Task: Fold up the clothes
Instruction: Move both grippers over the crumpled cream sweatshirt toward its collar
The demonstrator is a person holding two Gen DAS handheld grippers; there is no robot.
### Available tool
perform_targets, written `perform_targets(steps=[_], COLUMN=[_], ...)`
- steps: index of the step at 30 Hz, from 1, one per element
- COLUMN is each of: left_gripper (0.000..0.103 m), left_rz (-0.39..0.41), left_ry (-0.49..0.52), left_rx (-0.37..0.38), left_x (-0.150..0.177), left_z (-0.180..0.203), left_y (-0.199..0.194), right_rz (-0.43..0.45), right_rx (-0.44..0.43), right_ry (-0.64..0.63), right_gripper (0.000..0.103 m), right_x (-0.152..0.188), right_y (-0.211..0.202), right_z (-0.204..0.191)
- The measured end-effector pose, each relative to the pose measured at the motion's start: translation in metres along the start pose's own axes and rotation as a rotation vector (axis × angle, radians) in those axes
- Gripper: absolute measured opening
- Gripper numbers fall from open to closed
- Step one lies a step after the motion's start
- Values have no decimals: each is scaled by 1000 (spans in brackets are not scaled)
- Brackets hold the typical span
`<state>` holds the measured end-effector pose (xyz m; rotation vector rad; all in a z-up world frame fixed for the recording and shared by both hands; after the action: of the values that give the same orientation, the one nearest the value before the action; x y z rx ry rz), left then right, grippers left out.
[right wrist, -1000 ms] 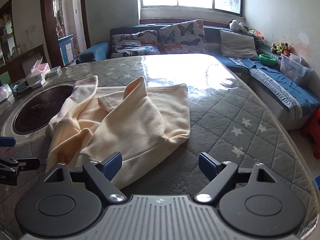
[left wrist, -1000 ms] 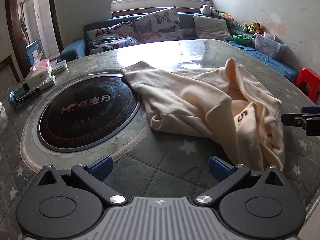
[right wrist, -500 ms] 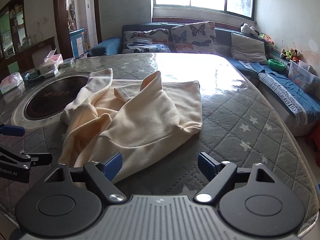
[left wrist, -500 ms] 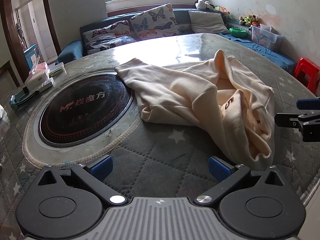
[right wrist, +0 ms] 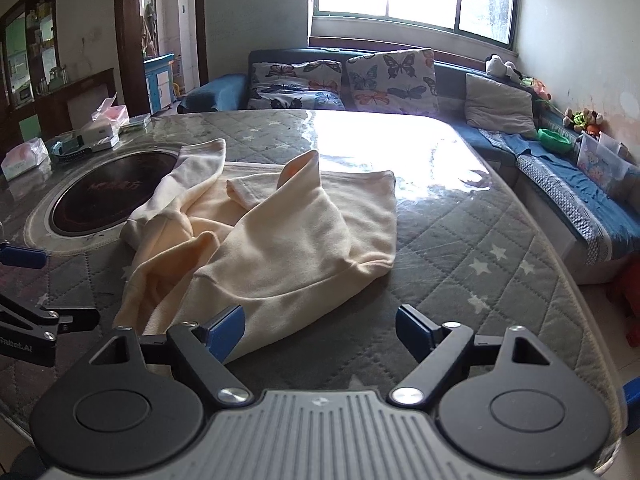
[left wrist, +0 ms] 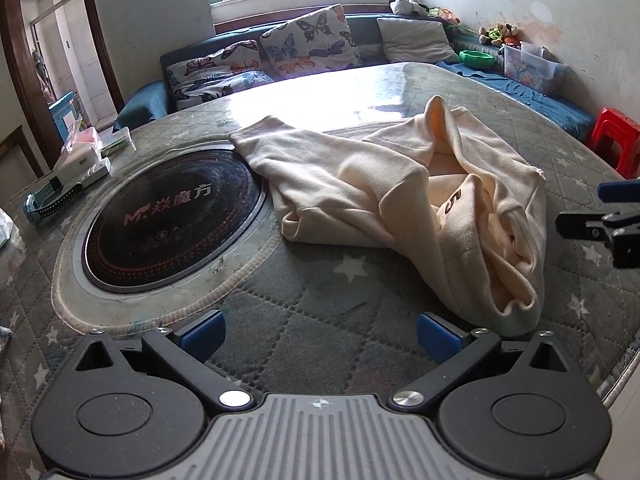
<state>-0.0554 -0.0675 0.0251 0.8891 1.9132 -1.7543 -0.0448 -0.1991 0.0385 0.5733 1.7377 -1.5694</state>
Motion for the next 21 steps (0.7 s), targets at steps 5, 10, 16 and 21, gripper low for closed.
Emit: perform_targets(steps=[5, 10, 16, 21], left_gripper=[103, 103, 103, 103], left_rz=[0, -7, -17, -22], left_ry=[6, 14, 20, 24], left_rx=[0, 0, 1, 5], left_x=[-1, -2, -1, -2], left_z=[1, 4, 6, 7], left_y=[-1, 0, 2, 4], right_rz=[-1, -23, -37, -43], right_rx=[-2, -22, -40, -51], right_ry=[-18, -27, -26, -33], right_gripper=[84, 84, 84, 84], right_x=[-2, 7, 13, 13], right_y=[-4, -2, 2, 5], right_z=[6, 3, -3, -7])
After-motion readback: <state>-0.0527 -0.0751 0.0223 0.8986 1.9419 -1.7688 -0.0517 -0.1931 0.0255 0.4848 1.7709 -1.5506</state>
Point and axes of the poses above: each gripper's, at about its wrist camera, not at the fingertips, and y roughly the way its jaws point, z to its right, x to its underside, the point moved 1 cm from there along y, roughly the way its jaws point, and after that the axes turned 3 degrees about y, right-handed, at the moved point
